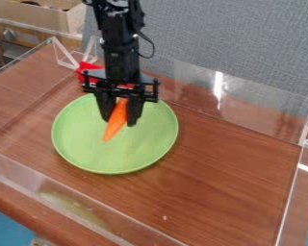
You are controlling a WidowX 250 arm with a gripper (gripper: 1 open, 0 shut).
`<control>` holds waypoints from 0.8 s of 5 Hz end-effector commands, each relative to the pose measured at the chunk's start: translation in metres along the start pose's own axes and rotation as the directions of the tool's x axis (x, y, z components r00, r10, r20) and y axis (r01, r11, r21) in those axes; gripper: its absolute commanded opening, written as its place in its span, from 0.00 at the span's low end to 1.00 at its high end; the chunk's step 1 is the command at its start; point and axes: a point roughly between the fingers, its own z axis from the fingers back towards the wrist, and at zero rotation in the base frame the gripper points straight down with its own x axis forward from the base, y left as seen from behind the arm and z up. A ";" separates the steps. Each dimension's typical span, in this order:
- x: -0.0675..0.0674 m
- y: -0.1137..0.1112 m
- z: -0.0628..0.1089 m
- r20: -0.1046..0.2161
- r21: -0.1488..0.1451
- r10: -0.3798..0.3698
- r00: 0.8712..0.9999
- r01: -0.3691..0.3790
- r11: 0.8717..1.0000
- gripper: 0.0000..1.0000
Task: Move the carrot from the green plate to the table
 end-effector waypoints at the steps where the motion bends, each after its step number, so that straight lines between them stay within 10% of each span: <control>1: 0.009 0.013 0.013 0.050 0.001 0.012 0.999 -0.012 1.000 0.00; 4: 0.017 0.003 -0.001 0.019 -0.012 -0.055 0.998 0.056 0.998 0.00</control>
